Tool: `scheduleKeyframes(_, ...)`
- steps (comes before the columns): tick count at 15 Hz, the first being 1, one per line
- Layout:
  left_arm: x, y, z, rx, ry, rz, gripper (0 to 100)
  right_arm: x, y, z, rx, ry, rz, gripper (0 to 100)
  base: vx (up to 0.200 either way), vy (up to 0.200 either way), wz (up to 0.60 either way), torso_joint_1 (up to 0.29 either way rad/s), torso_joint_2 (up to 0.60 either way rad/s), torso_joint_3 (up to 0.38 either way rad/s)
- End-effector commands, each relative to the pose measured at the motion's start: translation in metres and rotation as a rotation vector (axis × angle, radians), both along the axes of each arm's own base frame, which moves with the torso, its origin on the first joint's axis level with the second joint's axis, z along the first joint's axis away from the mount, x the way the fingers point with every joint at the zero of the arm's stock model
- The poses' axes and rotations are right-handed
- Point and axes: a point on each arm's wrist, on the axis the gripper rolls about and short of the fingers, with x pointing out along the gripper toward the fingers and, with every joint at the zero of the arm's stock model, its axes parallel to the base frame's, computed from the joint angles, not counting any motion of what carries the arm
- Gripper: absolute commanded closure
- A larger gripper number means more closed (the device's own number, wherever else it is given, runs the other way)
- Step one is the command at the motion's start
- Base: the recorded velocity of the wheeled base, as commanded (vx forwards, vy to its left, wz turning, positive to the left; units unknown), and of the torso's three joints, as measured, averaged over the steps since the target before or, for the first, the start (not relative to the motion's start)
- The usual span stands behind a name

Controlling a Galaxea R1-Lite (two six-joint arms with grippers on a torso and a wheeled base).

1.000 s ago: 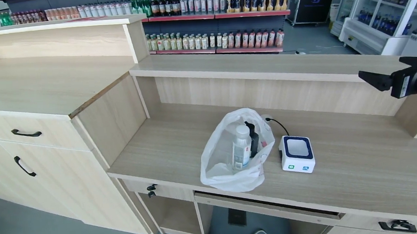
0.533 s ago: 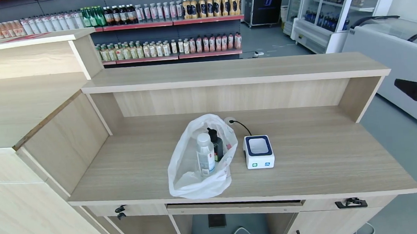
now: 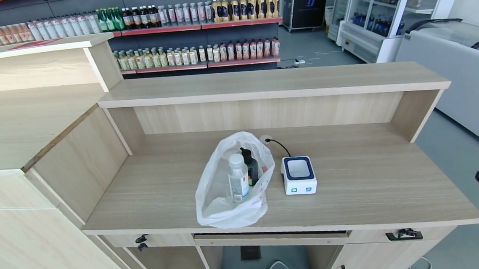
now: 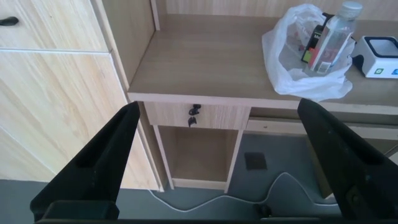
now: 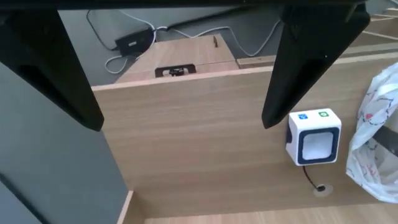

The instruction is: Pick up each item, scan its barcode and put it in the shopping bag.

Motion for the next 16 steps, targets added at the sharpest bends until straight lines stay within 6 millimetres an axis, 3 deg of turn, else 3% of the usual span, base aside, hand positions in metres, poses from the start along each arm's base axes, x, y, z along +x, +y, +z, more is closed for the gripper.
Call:
scheduleKeyframes(1, 0.0, 0.0, 0.0, 0.0, 0.0, 0.0, 0, -0.052, 0.011, -0.044, 0.033, -0.039, 0.058, 0, 0.0, 0.0, 0.0, 0.0, 0.0, 0.0)
scheduleKeyframes(6, 0.0, 0.0, 0.0, 0.0, 0.0, 0.0, 0, -0.109, 0.015, -0.078, 0.032, -0.105, 0.117, 0, 0.0, 0.0, 0.0, 0.0, 0.0, 0.0)
scheduleKeyframes(10, 0.0, 0.0, 0.0, 0.002, 0.0, 0.0, 0, -0.125, 0.015, -0.095, 0.049, -0.139, 0.136, 0, 0.0, 0.0, 0.0, 0.0, 0.0, 0.0)
scheduleKeyframes(16, 0.0, 0.0, 0.0, 0.0, 0.0, 0.0, 0, -0.126, 0.015, -0.096, 0.054, -0.15, 0.141, 0, 0.0, 0.0, 0.0, 0.0, 0.0, 0.0)
